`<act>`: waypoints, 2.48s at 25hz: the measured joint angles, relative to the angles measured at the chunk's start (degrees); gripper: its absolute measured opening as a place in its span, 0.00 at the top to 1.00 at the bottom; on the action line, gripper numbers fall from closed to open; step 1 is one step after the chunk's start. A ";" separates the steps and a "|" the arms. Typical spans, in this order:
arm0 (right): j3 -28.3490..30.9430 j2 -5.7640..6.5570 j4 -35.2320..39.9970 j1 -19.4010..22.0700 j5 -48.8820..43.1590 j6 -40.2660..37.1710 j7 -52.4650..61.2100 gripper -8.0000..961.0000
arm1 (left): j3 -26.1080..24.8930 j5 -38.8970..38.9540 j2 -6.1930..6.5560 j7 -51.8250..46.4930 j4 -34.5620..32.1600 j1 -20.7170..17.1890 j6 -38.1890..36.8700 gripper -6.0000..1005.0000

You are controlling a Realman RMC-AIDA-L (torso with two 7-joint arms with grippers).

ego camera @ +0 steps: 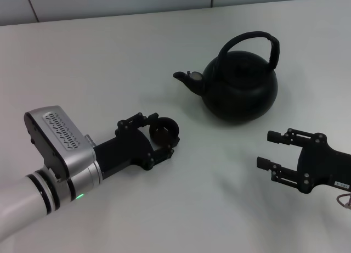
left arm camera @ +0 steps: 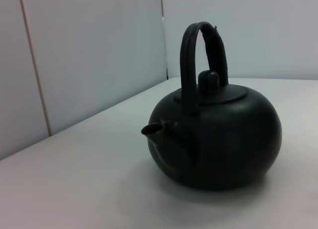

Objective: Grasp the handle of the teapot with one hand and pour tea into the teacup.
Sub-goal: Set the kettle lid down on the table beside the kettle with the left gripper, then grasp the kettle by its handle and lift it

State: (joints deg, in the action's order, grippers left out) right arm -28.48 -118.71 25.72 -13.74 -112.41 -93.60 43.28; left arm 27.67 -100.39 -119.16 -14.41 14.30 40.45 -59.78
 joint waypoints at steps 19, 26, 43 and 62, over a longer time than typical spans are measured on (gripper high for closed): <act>1.29 -0.09 0.11 -0.21 0.00 0.44 0.05 0.36 | -1.54 -1.78 0.97 -1.10 -3.13 -4.91 -10.97 0.17; 4.01 -0.10 -0.11 -0.32 0.00 -0.08 0.08 0.36 | -0.09 -3.83 1.51 -20.55 -28.88 -21.84 -39.32 0.17; 3.96 -0.28 -0.60 -0.49 0.00 0.05 0.14 0.37 | 0.37 -12.27 2.16 -22.12 -33.42 -24.83 -36.05 0.17; 12.77 -0.55 -19.72 1.49 11.55 0.19 -17.31 0.36 | 0.34 -14.74 1.30 -21.71 -33.15 -24.31 -32.97 0.17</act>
State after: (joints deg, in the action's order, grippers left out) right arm -15.71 -119.26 6.01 -12.25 -100.86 -93.40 25.97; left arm 28.01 -115.13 -117.86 -36.12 -18.85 16.14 -92.75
